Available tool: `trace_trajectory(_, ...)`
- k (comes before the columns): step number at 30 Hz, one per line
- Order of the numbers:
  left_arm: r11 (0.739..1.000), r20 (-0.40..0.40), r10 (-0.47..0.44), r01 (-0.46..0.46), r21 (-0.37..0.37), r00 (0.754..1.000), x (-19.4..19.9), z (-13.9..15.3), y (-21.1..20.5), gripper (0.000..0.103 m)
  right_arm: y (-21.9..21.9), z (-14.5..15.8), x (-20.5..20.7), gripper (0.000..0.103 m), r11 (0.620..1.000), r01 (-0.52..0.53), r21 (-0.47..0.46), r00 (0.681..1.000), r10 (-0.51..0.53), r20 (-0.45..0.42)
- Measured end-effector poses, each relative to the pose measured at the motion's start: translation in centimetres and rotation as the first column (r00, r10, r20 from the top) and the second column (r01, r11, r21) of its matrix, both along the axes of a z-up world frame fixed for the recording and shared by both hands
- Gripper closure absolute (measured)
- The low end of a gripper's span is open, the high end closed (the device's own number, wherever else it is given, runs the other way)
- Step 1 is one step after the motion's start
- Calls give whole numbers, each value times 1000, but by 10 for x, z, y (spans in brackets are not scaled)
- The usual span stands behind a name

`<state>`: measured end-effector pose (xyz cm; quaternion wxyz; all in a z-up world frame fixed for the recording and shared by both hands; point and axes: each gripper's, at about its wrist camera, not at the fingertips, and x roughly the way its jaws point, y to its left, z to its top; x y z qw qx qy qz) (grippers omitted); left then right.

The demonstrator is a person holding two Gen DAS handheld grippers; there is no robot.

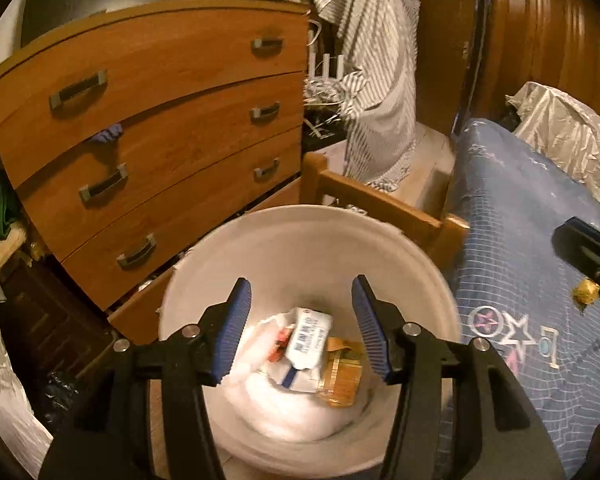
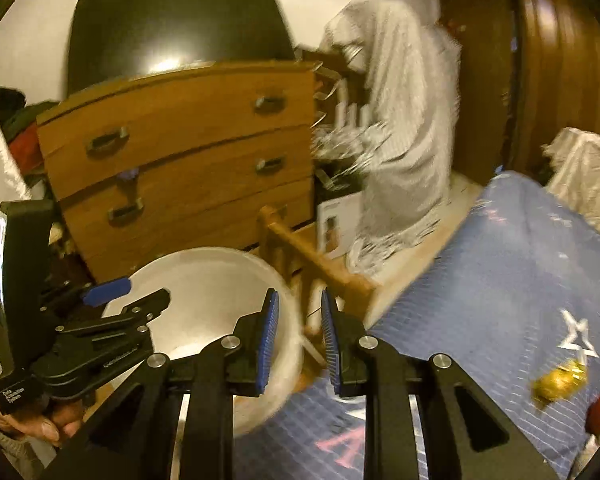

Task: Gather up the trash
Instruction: 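Withdraw both tools from the bucket back toward the bed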

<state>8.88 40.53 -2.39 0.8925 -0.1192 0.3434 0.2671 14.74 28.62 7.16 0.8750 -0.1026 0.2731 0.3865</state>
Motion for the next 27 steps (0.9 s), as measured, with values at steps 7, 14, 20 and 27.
trace_trajectory(7, 994, 44, -110, 109, 21, 993, 11, -4, -81, 39, -113, -2, -14, 78, 981, 185, 65, 974, -192, 119)
trace_trajectory(14, 961, 37, -277, 276, 22, 960, 29, -20, -169, 33, -244, -29, -28, 73, 939, 342, 43, 930, -345, 128)
trace_trajectory(20, 919, 13, -393, 393, -1, 919, 44, -34, -232, 30, -376, -63, -43, 71, 854, 519, 2, 853, -519, 59)
trace_trajectory(27, 878, -5, -477, 476, -50, 879, 50, -52, -292, 29, -504, -98, -66, 69, 736, 677, 14, 735, -676, -57)
